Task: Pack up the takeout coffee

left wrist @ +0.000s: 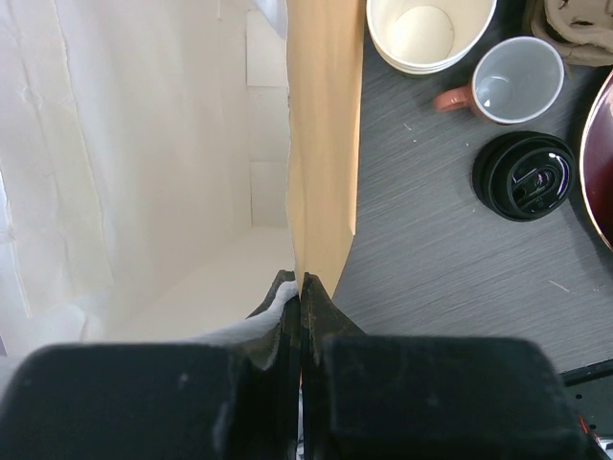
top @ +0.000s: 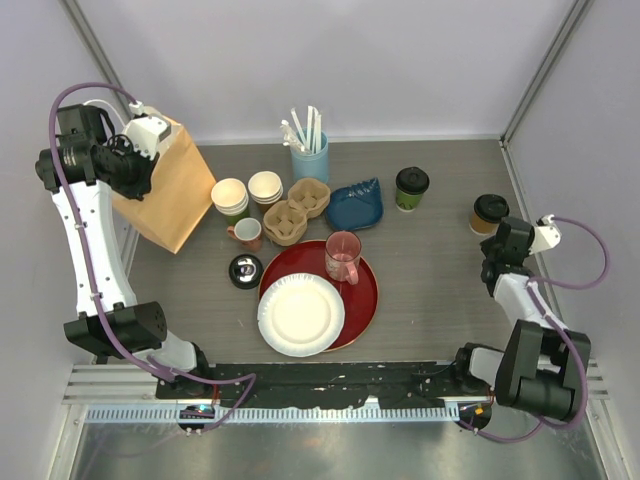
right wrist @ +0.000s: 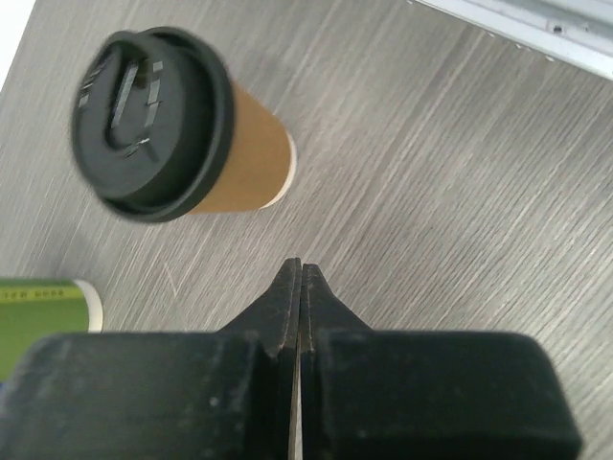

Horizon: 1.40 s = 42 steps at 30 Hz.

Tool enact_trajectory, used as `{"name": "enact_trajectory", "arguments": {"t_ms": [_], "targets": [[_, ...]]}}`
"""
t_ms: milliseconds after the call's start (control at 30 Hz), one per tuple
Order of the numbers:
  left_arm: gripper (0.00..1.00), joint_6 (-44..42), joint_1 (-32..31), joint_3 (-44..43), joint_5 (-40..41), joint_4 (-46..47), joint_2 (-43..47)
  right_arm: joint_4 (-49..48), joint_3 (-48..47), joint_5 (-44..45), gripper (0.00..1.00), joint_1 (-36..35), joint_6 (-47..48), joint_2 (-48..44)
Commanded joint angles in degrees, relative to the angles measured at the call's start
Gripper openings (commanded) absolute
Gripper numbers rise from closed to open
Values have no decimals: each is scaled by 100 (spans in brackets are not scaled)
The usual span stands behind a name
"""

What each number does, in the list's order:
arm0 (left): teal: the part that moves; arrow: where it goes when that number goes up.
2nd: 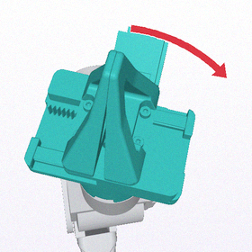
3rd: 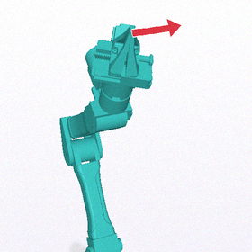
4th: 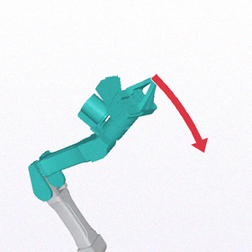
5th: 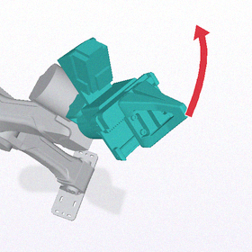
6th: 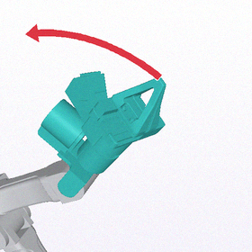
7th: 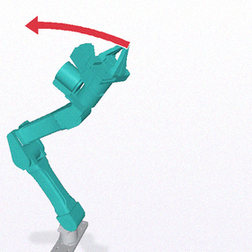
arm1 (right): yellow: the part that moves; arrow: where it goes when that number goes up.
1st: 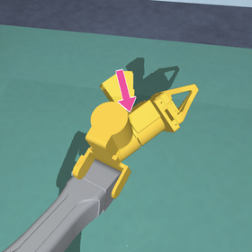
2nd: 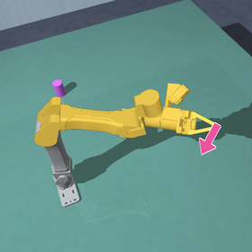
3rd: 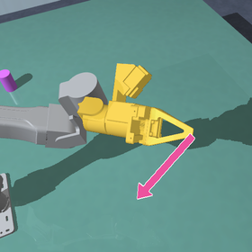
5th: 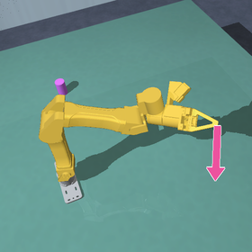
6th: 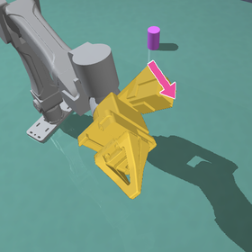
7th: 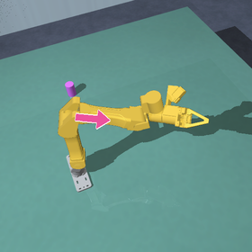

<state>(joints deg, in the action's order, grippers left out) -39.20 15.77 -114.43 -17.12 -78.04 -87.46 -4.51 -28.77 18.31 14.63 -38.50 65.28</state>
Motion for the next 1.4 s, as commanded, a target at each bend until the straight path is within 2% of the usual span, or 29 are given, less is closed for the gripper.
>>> {"name": "enact_trajectory", "arguments": {"t_ms": [0,167,400,633,1000,1200,1267,1300,1367], "targets": [[0,88,23,-246,69,-264,221,-427,-32,-20,1,285,-1264,573],[0,141,23,-360,157,-308,273,-1086,-146,-327,1,724,-2037,1529],[0,220,23,-413,297,-379,282,-1218,-884,-784,1,822,-2451,2866],[0,299,14,-510,482,-414,273,-1430,-1533,-1311,1,839,-2531,3745],[0,545,14,-519,517,-212,344,-1324,-2440,-1426,1,839,-2215,4546],[0,606,14,-571,535,-229,309,-1227,-2625,-1418,1,848,-1925,4556],[0,624,14,-624,491,-212,309,-1245,-2441,-1313,6,840,-1863,4416],[0,642,14,-659,456,-194,300,-1254,-2362,-1260,15,839,-1802,4319],[0,694,-4,-764,351,-133,282,-1184,-2151,-1189,25,831,-1582,4021]]}}
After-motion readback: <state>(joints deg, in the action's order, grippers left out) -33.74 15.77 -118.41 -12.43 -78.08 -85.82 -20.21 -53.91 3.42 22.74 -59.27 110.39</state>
